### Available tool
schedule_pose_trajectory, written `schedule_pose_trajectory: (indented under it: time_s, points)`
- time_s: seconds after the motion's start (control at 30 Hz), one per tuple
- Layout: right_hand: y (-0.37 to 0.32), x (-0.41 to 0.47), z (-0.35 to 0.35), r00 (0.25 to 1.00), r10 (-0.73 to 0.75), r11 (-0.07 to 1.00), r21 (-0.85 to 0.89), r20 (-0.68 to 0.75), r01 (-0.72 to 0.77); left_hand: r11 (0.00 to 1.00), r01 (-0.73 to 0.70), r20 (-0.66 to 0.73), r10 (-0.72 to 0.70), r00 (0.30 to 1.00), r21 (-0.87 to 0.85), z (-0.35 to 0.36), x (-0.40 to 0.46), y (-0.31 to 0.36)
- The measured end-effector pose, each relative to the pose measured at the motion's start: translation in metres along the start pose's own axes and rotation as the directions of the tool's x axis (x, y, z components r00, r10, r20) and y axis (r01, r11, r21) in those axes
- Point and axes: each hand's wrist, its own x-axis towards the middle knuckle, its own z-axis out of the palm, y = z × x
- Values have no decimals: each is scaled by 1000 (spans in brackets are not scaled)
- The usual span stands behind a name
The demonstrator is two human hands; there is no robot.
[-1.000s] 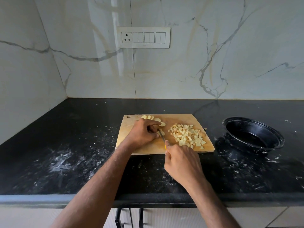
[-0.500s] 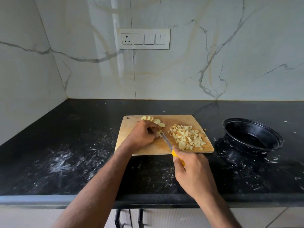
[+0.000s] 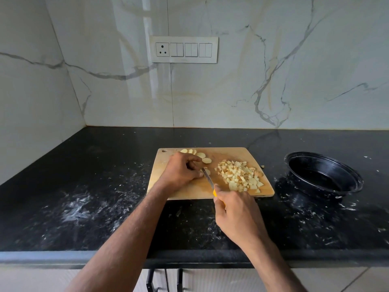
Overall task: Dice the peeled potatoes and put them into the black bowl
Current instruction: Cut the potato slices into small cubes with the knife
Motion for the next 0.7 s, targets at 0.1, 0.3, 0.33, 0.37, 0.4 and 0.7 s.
schedule_pose_trajectory:
  time_s: [0.1,0.3,0.33,0.37,0.4,0.7]
  points:
    - [3,6,2,1000,19,1000,5,13,-19,1000,3,2,-3,1000,-11,0,0,0]
    - [-4,16,6,1000,16,994,-108,15,-14,999,-4,17,4,1000,-34,-1,-1,1]
    - [-5,13,4,1000,17,994,-112,20,-14,1000,-8,20,9,1000,-30,0,-1,2]
    - [-4,9,3,999,20,995,-101,27,-18,1000,-10,22,11,1000,-26,0,-1,2]
    - [-2,5,1,999,25,997,-80,31,-22,1000,-10,21,10,1000,-21,0,-2,3]
    - [5,-19,-10,990,47,995,97,-129,-35,998,39,-6,-39,999,-54,-2,-2,3]
